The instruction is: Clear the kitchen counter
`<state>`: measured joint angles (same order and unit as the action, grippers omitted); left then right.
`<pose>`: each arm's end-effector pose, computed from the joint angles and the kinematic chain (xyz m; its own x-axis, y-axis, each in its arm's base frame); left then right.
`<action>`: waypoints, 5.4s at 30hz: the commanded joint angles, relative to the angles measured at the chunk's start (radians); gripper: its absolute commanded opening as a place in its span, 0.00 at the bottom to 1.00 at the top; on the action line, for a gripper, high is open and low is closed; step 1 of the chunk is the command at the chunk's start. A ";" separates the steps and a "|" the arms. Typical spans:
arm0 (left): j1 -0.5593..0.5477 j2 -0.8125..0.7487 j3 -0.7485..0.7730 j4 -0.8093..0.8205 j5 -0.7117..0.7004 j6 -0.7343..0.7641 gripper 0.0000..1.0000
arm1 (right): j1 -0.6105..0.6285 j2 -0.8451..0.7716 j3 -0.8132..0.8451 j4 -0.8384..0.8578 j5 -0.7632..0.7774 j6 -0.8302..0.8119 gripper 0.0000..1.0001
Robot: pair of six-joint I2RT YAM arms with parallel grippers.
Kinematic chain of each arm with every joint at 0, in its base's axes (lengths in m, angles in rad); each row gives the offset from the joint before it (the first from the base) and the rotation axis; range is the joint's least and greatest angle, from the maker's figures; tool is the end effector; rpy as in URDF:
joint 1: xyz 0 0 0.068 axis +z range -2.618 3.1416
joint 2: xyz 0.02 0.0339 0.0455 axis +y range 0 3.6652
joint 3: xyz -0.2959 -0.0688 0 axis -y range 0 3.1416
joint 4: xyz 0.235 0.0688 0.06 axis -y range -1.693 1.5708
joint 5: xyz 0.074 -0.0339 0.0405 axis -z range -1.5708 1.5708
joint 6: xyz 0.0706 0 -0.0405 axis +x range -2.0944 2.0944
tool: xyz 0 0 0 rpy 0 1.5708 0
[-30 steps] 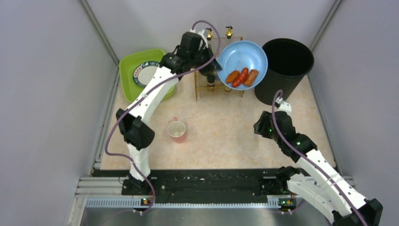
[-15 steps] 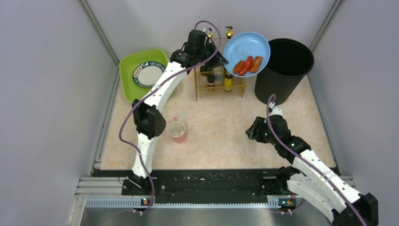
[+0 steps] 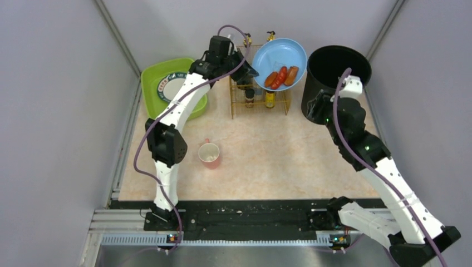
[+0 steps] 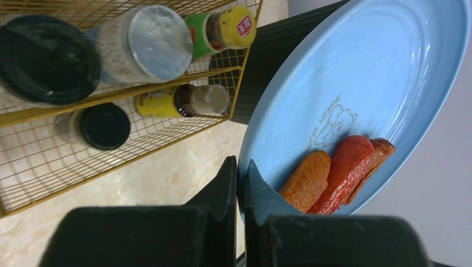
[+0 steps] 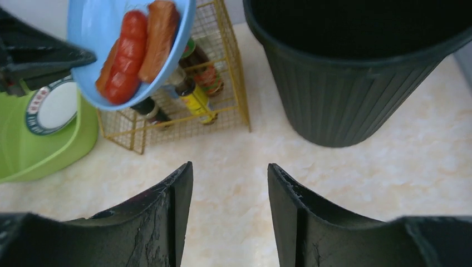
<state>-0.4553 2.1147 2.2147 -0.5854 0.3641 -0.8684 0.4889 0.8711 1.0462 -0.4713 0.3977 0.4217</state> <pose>0.4602 -0.2533 0.3846 -0.8003 -0.4023 -0.4446 0.1284 0.6093 -0.7825 0.1748 0.0620 0.3993 -0.2785 0.2793 -0.9189 0.0088 0.9575 0.2883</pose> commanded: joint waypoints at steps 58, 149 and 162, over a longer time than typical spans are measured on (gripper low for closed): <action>0.071 -0.833 -0.967 -0.056 0.079 0.376 0.00 | -0.343 0.771 0.663 -0.138 -0.419 -0.566 0.08; -0.028 -0.412 -0.150 -0.138 0.060 0.258 0.00 | 0.277 -0.207 -0.113 -0.280 -0.754 -0.169 0.41; -0.130 -0.256 -0.065 -0.001 -0.043 0.215 0.00 | 0.289 -0.280 -0.259 -0.216 -0.892 -0.163 0.39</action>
<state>-0.5537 1.8370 2.0769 -0.7475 0.3550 -0.6155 0.7643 0.6079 0.7658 -0.7433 -0.4473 0.2527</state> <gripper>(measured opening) 0.037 0.395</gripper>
